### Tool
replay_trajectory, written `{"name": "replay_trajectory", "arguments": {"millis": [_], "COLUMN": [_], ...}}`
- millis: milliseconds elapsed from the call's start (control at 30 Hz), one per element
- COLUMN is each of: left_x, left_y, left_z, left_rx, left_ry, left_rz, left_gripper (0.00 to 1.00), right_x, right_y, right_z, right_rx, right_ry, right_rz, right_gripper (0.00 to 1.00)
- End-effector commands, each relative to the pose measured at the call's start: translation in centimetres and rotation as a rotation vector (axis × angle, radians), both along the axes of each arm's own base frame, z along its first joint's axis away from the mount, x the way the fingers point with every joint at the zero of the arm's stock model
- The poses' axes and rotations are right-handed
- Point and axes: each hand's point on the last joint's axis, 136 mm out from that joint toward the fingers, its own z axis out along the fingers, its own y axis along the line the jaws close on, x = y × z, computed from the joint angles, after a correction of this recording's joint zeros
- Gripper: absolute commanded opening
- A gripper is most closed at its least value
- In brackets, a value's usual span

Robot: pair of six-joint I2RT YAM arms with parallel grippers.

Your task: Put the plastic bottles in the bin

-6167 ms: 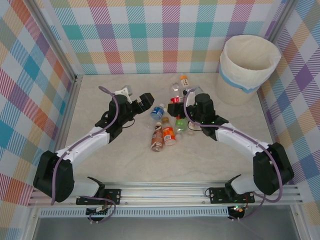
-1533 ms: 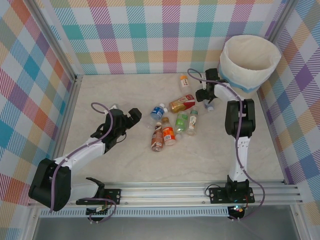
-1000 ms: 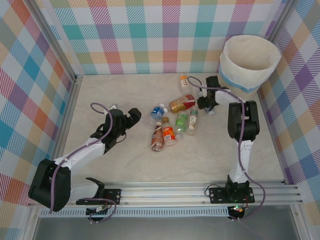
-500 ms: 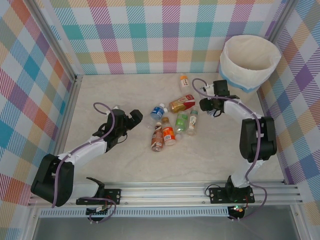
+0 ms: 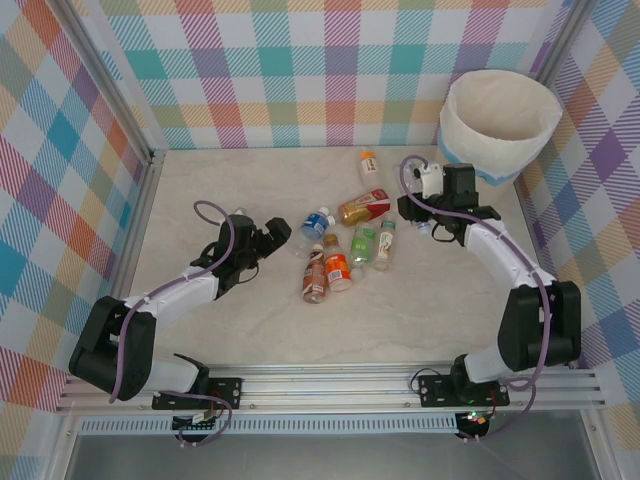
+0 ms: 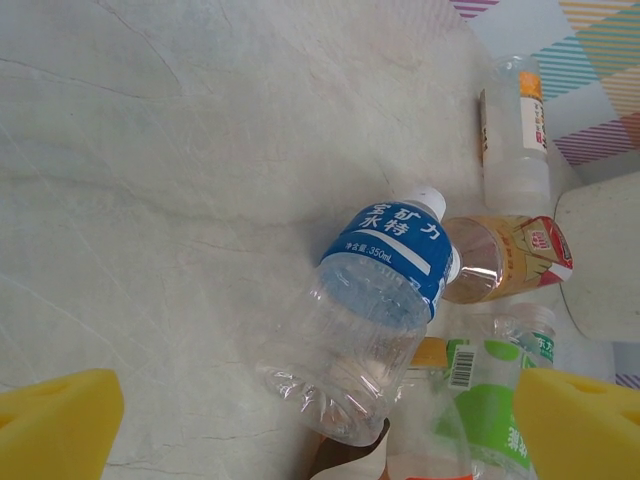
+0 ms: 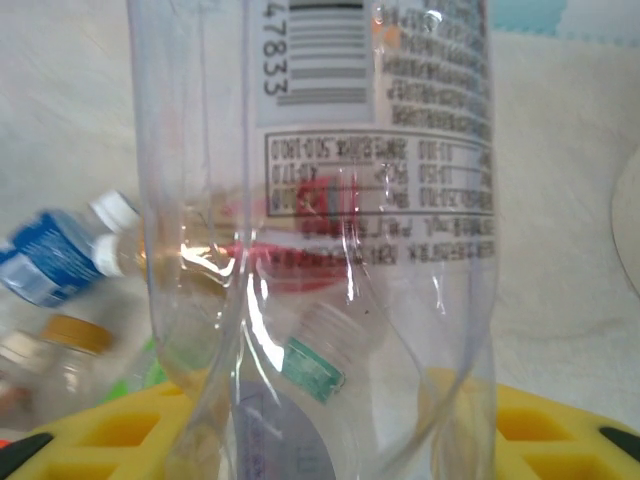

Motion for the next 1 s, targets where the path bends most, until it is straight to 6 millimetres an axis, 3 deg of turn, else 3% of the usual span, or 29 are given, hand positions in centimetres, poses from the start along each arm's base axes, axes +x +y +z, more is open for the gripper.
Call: {"name": "replay_trajectory", "arguments": {"millis": [0, 200, 433, 567, 733, 833, 967], "left_x": [1.1, 1.0, 0.8, 0.3, -0.3, -0.5, -0.7], "left_y": [0.1, 0.1, -0.1, -0.3, 0.2, 0.5, 0.9], "left_z": [1.6, 1.4, 1.7, 1.7, 1.3, 1.4, 1.8], "left_rx": [-0.021, -0.018, -0.023, -0.020, -0.005, -0.002, 0.003], "left_ry": [-0.047, -0.042, -0.048, -0.046, -0.038, -0.047, -0.061], "left_rz": [0.009, 0.008, -0.006, -0.033, -0.028, -0.014, -0.001], "left_gripper": [1.00, 1.00, 1.00, 1.00, 1.00, 1.00, 1.00], "right_x": [-0.7, -0.8, -0.1, 2.1, 5.3, 7.3, 9.9], "right_y": [1.8, 2.8, 3.6, 0.6, -5.8, -9.2, -12.3], "right_z": [3.5, 7.6, 14.6, 19.1, 23.9, 25.1, 25.4], "right_rx": [0.115, 0.218, 0.338, 0.348, 0.380, 0.461, 0.581], "right_ry": [-0.074, -0.147, -0.330, -0.463, -0.591, -0.616, -0.629], "right_rz": [0.058, 0.078, 0.119, -0.029, -0.323, -0.455, -0.574], "right_gripper": [0.52, 0.52, 0.53, 0.53, 0.53, 0.54, 0.54]}}
